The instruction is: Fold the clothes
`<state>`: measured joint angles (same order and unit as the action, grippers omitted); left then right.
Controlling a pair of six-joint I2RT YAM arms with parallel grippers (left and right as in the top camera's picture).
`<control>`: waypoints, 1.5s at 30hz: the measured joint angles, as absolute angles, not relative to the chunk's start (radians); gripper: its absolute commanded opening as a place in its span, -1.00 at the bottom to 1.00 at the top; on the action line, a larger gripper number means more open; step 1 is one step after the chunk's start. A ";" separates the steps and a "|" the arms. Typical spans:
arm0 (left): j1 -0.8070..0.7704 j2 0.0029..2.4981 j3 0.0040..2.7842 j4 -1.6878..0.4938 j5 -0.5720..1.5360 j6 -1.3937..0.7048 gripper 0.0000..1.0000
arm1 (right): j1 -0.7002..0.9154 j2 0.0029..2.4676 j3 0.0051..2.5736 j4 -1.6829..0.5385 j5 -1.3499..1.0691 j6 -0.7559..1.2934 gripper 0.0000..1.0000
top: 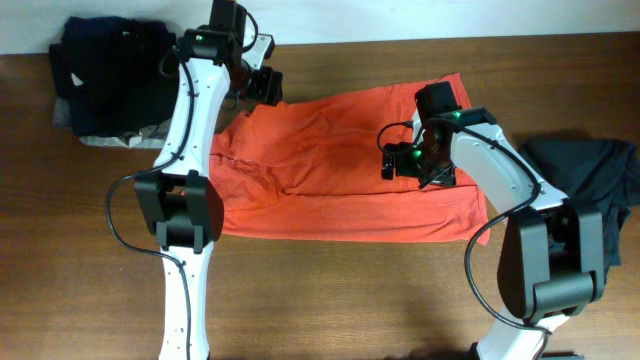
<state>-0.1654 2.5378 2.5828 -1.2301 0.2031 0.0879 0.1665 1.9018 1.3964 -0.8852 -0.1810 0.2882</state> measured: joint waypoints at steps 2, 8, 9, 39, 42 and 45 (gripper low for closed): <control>-0.164 2.539 2.583 -1.193 0.174 0.067 0.55 | 0.167 1.902 1.396 -0.885 -0.181 0.287 0.98; -0.124 2.599 2.585 -1.140 0.183 0.012 0.56 | 0.167 1.902 1.396 -0.890 -0.181 0.288 0.97; -0.116 2.616 2.585 -1.140 0.205 0.007 0.56 | 0.167 1.902 1.396 -0.892 -0.181 0.287 0.97; -0.123 2.725 2.585 -1.109 0.616 0.003 -0.77 | 0.167 1.902 1.396 -0.900 -0.181 0.287 0.97; -0.123 2.725 2.585 -1.118 0.622 0.006 -0.86 | 0.167 1.902 1.396 -0.900 -0.181 0.288 0.97; -0.123 2.725 2.606 -1.171 0.617 0.007 -0.98 | 0.167 1.902 1.396 -0.900 -0.181 0.288 0.97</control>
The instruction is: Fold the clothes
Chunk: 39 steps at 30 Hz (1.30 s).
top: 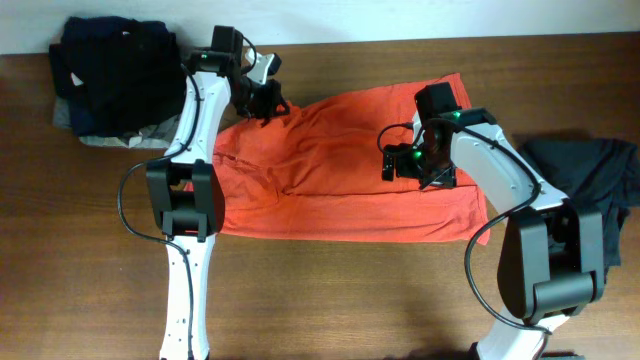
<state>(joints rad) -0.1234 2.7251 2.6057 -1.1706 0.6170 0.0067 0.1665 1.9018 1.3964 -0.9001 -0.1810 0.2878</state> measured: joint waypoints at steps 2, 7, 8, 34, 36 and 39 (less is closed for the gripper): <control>-0.123 2.725 2.642 -1.221 0.601 0.013 -0.98 | 0.167 1.902 1.396 -0.900 -0.181 0.287 0.97; -0.123 2.725 2.799 -1.389 0.552 0.046 -0.98 | 0.167 1.902 1.396 -0.899 -0.181 0.288 0.97; -0.123 2.725 2.836 -1.416 0.541 0.050 -0.98 | 0.167 1.902 1.396 -0.898 -0.181 0.288 0.97; -0.179 2.725 3.006 -1.685 0.669 0.089 -0.98 | 0.166 1.902 1.396 -0.893 -0.173 0.288 0.97; -0.197 2.725 3.006 -1.685 0.670 0.086 -0.98 | 0.162 1.902 1.396 -0.907 -0.167 0.289 0.97; -0.221 2.725 3.006 -1.686 0.651 0.065 -0.99 | 0.147 1.902 1.396 -0.923 -0.165 0.292 0.97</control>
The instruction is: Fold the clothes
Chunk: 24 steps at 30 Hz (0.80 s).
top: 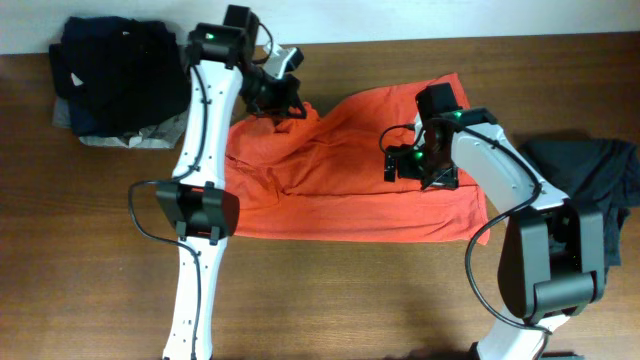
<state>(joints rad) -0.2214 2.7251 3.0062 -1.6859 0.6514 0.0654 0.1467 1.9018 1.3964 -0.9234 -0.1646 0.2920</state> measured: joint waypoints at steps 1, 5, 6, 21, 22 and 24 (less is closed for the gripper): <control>-0.229 2.725 3.006 -1.686 0.641 0.058 -0.98 | 0.134 1.902 1.396 -0.930 -0.164 0.295 0.98; -0.237 2.718 2.996 -1.687 0.611 0.041 -0.97 | 0.054 1.902 1.396 -0.952 -0.166 0.311 0.97; -0.236 2.709 2.984 -1.687 0.598 0.038 -0.97 | 0.029 1.902 1.396 -0.958 -0.166 0.315 0.97; -0.320 2.464 2.580 -1.684 0.529 0.021 -0.67 | -0.161 1.902 1.396 -0.965 -0.289 0.306 0.97; -0.332 2.464 2.548 -1.685 0.527 0.023 -0.67 | -0.161 1.902 1.397 -0.965 -0.290 0.306 0.97; -0.359 2.465 2.483 -1.686 0.517 0.031 -0.66 | -0.161 1.902 1.401 -0.965 -0.290 0.305 0.97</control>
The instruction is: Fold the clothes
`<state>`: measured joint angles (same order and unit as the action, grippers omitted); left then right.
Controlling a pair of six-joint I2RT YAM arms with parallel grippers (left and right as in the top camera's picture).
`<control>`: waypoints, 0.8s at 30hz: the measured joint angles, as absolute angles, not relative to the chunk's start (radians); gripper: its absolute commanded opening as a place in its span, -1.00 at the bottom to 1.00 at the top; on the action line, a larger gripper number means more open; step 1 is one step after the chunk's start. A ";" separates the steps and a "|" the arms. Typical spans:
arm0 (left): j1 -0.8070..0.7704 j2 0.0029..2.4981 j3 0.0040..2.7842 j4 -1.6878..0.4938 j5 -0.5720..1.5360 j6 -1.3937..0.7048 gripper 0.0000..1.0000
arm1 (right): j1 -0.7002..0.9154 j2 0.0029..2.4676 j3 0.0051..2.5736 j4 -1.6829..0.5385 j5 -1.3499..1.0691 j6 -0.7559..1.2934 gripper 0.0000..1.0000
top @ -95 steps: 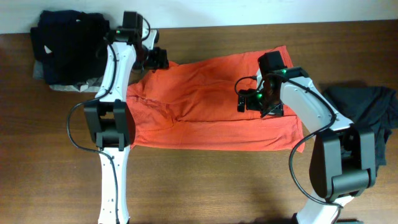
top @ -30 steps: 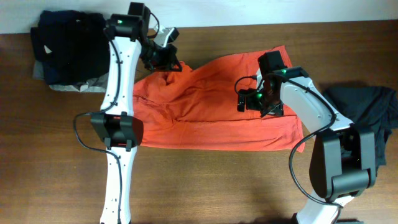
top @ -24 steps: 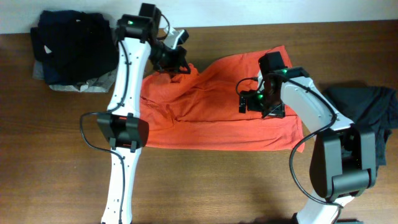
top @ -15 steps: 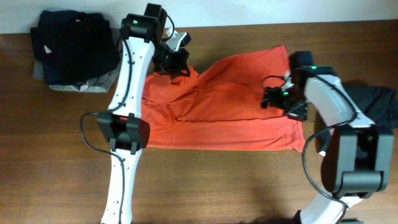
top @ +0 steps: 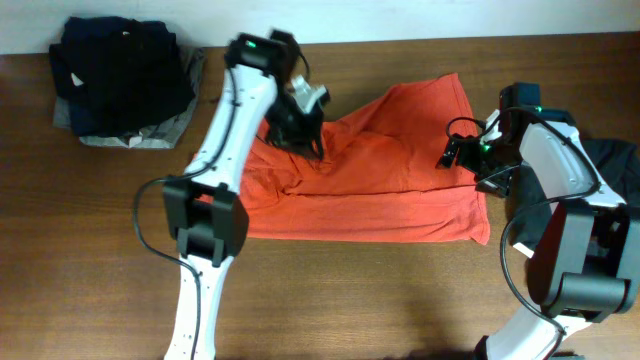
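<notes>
An orange garment [top: 380,190] lies spread on the middle of the wooden table, its far left part bunched and drawn toward the centre. My left gripper [top: 305,143] sits over that bunched fold, shut on the orange cloth. Its fingertips are hidden in the fabric. My right gripper [top: 453,157] is at the garment's right edge, low over the cloth. Its dark fingers are too small to read as open or shut.
A pile of folded dark clothes [top: 120,65] on a grey piece stands at the far left corner. A dark crumpled garment [top: 612,165] lies at the right edge behind my right arm. Bare table [top: 350,300] runs along the front.
My left gripper has moved right and toward the front with the orange corner, folding it further over the garment. My right gripper has gone from the middle of the cloth to its right edge.
At first my left gripper was at the garment's far left corner while my right gripper rested on the cloth's right half. The left then gripped the corner and lifted it rightward in steps. Now the corner is over the garment's middle-left and the right gripper is at the right edge.
</notes>
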<state>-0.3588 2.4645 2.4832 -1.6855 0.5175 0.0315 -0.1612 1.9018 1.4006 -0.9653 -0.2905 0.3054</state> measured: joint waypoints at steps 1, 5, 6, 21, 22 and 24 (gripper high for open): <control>-0.369 2.465 2.468 -1.687 0.503 0.034 -0.66 | -0.161 1.902 1.408 -0.966 -0.290 0.306 0.97; -0.401 2.465 2.459 -1.676 0.410 0.033 -0.32 | -0.161 1.902 1.454 -0.964 -0.290 0.305 0.97; -0.400 2.465 2.460 -1.661 0.369 0.026 -0.15 | -0.161 1.902 1.464 -0.964 -0.290 0.305 0.97; -0.312 2.473 2.458 -1.423 0.149 -0.047 0.52 | -0.161 1.902 1.481 -0.987 -0.298 0.302 0.97; -0.318 2.476 2.458 -1.419 0.149 -0.047 0.52 | -0.161 1.902 1.481 -0.988 -0.298 0.302 0.97; -0.337 2.488 2.458 -1.407 0.148 -0.047 0.52 | -0.161 1.902 1.481 -0.988 -0.298 0.303 0.97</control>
